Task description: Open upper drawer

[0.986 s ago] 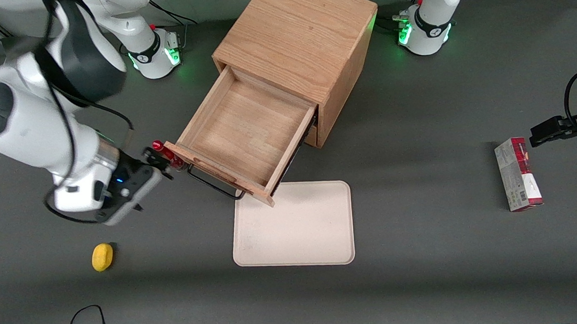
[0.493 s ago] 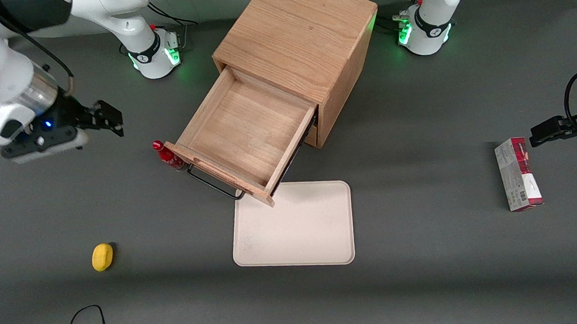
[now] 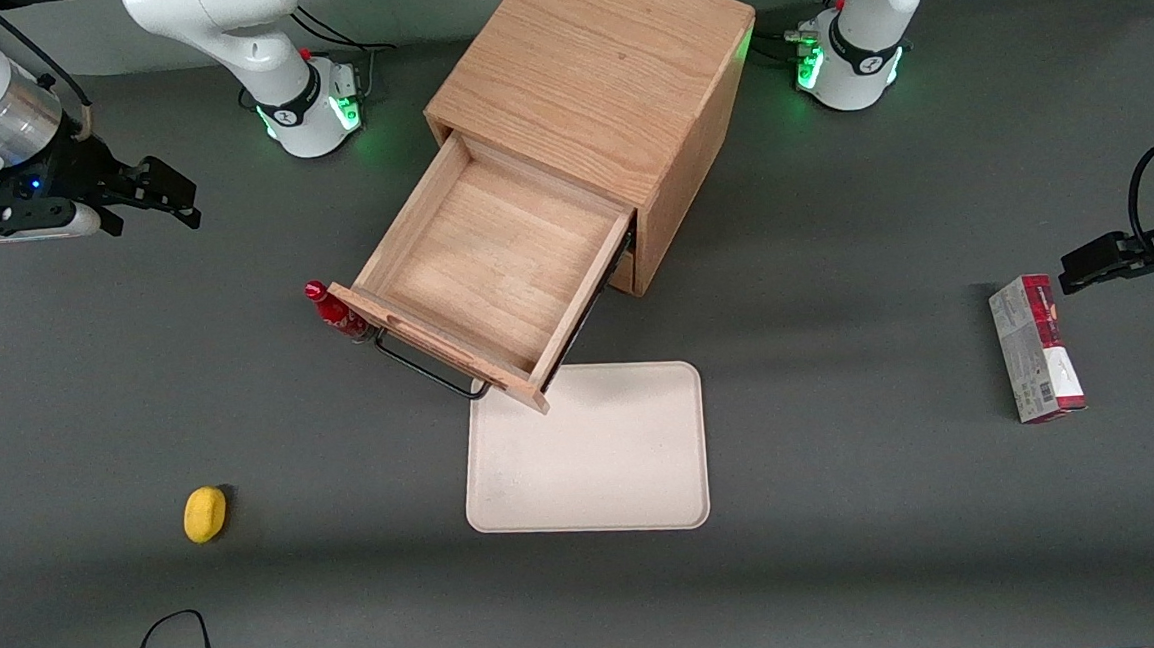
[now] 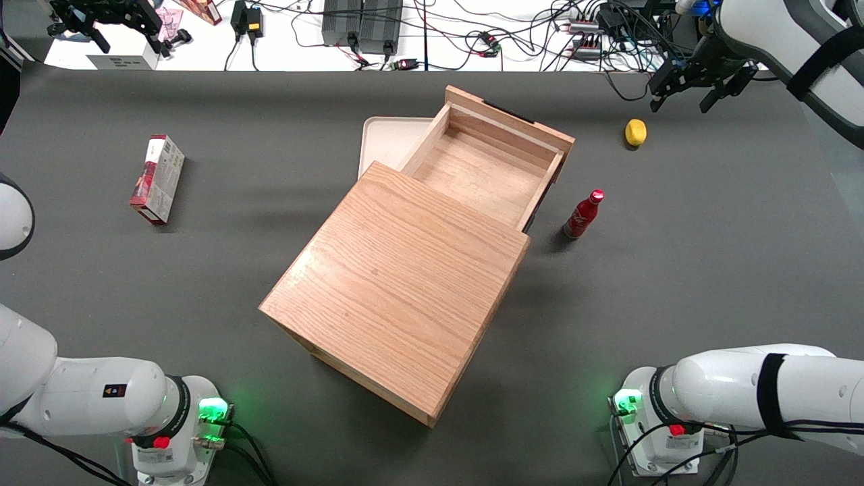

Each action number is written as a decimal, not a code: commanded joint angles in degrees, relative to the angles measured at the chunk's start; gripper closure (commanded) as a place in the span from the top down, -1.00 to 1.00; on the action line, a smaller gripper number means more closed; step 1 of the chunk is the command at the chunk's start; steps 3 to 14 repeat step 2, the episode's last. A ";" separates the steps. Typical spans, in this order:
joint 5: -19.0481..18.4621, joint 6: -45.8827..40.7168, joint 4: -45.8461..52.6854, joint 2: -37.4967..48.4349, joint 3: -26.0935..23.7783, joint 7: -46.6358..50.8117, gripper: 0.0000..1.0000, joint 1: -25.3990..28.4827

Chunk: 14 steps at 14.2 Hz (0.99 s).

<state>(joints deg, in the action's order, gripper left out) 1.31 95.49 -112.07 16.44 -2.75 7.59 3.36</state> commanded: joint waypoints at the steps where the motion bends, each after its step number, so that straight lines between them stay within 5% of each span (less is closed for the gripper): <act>1: 0.71 0.75 -0.26 0.00 -0.07 1.37 1.00 -0.11; 14: 0.71 0.75 0.44 -0.44 0.02 1.29 1.00 -0.11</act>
